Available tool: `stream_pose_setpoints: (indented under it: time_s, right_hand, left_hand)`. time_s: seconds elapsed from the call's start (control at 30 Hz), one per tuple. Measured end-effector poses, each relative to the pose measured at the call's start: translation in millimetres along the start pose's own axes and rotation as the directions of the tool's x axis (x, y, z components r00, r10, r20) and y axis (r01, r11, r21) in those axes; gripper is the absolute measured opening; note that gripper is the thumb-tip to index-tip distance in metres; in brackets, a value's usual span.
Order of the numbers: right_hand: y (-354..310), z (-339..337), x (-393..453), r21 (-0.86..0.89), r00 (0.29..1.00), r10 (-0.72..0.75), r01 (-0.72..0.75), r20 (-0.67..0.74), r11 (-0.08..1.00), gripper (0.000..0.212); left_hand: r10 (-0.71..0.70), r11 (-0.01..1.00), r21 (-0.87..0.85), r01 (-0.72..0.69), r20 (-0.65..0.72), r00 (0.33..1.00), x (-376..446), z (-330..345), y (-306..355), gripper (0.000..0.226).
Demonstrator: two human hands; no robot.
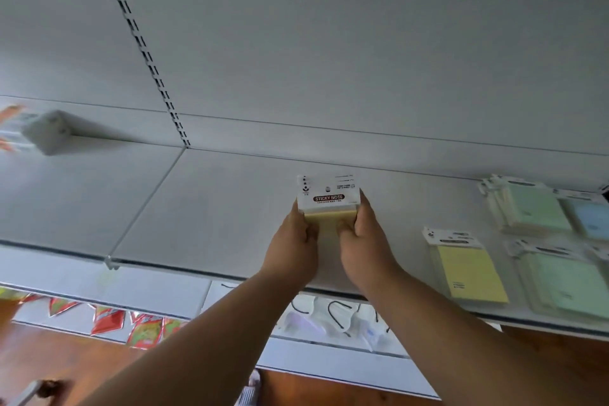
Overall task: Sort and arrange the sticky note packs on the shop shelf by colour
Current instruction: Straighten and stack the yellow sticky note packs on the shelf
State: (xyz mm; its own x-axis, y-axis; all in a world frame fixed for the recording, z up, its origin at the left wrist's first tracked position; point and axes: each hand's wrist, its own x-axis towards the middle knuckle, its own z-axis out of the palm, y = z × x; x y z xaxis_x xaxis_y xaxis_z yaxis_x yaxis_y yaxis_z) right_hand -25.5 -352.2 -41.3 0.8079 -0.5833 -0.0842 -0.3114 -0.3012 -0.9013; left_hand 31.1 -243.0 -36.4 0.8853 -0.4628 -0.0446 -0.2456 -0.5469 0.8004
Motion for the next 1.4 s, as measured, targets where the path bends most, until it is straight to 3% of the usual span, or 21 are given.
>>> stream_pose_setpoints:
  time_s: [0.3,0.47,0.57,0.73,0.9,1.1,1.23,1.3,1.4]
  right_hand:
    - [-46,83,22,-0.071,1.0,-0.013,0.011,-0.024,0.997,0.043]
    - [-83,133,49,-0.287,0.997,0.016,-0.035,-0.07,0.957,0.023]
    - [-94,152,67,-0.406,0.994,0.058,-0.09,-0.09,0.91,0.033]
    - [-102,170,91,-0.409,0.98,0.145,-0.19,-0.138,0.893,0.041]
    - [-107,171,106,-0.419,0.962,0.203,-0.263,-0.184,0.869,0.044]
    - [-104,163,104,-0.517,0.966,0.192,-0.256,-0.175,0.817,0.057]
    - [-96,143,88,-0.67,0.987,0.158,-0.109,0.014,0.734,0.068]
    - [-98,136,81,-0.714,0.981,0.159,-0.034,0.11,0.699,0.062]
    - [-103,136,82,-0.759,0.961,0.126,0.109,0.245,0.643,0.039]
  left_hand:
    - [0.011,0.995,0.104,-0.013,0.015,1.0,38,-83,-57,0.018]
    - [-0.067,0.987,0.156,0.047,0.126,0.99,87,-139,-87,0.033]
    - [-0.138,0.982,0.157,0.105,0.212,0.968,114,-165,-95,0.026]
    - [-0.194,0.976,0.147,0.158,0.283,0.939,145,-178,-97,0.033]
    - [-0.139,0.923,0.383,0.026,0.271,0.952,161,-167,-100,0.04]
    - [-0.115,0.926,0.377,-0.005,0.295,0.949,164,-166,-116,0.043]
    - [-0.001,0.856,0.489,-0.17,0.329,0.944,151,-179,-131,0.059]
    - [0.077,0.765,0.571,-0.298,0.378,0.923,144,-181,-128,0.068]
    - [0.125,0.636,0.67,-0.384,0.401,0.907,147,-176,-122,0.058]
